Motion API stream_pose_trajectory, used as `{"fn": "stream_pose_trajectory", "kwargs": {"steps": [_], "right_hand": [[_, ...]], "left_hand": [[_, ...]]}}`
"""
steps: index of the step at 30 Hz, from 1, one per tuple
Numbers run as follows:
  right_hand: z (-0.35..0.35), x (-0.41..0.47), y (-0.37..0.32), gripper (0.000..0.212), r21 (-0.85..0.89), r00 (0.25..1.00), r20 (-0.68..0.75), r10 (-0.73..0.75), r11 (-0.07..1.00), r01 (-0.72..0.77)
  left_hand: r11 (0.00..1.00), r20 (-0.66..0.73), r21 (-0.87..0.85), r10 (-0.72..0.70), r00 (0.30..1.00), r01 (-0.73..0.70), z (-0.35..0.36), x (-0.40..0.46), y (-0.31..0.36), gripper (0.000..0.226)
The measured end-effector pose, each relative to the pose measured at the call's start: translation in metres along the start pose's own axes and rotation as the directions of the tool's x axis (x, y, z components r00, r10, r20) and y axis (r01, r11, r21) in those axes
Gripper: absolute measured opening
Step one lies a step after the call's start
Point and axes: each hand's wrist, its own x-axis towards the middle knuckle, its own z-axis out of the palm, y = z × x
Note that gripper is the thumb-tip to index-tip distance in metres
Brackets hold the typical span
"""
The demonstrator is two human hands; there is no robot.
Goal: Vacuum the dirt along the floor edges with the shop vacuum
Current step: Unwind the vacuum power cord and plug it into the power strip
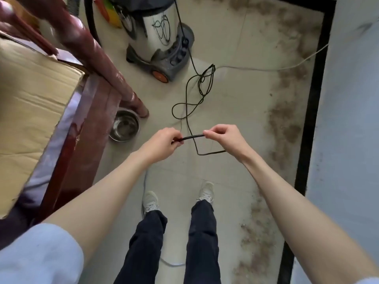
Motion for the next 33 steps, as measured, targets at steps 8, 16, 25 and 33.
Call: {"fn": "stream_pose_trajectory", "kwargs": {"steps": [8, 16, 25, 33], "right_hand": [[0.084, 0.089, 0.107, 0.024, -0.119, 0.993, 0.119, -0.006, 0.993, 0.020], [0.198, 0.226, 0.202, 0.016, -0.231, 0.965, 0.152, -0.214, 0.942, 0.245], [0.269, 0.326, 0.278, 0.016, -0.066, 0.964, 0.236, -0.125, 0.987, 0.144], [0.301, 0.335, 0.294, 0.017, -0.228, 0.952, 0.277, -0.130, 0.954, 0.196]], "left_hand": [[0.999, -0.110, -0.018, 0.026, 0.994, -0.028, 0.077, 0.044, -0.131, 0.017], [0.998, -0.236, -0.042, 0.037, 0.971, -0.048, 0.171, 0.128, -0.258, 0.020], [1.000, -0.325, 0.007, 0.018, 0.945, -0.016, 0.235, 0.175, -0.382, 0.024], [0.998, -0.393, -0.057, 0.001, 0.920, -0.025, 0.255, 0.169, -0.407, 0.035]]}}
